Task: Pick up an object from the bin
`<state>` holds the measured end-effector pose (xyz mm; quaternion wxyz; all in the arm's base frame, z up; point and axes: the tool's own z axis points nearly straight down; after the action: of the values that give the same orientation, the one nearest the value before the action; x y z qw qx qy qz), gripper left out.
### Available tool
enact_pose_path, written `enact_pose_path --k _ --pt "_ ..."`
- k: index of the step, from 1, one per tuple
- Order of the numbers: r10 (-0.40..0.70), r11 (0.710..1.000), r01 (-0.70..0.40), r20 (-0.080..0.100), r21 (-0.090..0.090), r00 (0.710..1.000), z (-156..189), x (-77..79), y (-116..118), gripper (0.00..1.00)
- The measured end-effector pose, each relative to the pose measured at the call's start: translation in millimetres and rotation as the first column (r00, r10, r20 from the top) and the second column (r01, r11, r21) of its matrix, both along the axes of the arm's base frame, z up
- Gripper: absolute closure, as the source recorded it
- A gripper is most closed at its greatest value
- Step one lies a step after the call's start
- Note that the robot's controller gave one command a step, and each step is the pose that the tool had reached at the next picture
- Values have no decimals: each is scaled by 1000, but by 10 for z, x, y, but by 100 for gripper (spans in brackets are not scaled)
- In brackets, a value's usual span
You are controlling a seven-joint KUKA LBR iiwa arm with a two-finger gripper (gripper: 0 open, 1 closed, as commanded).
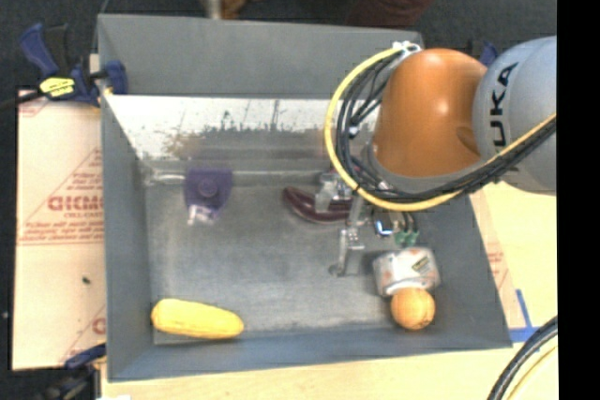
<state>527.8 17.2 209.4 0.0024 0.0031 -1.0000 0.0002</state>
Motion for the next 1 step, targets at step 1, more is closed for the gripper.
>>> enact_pose_path --k 1 --pt "-1 1000 1 8 1 1000 45 14 2 0"
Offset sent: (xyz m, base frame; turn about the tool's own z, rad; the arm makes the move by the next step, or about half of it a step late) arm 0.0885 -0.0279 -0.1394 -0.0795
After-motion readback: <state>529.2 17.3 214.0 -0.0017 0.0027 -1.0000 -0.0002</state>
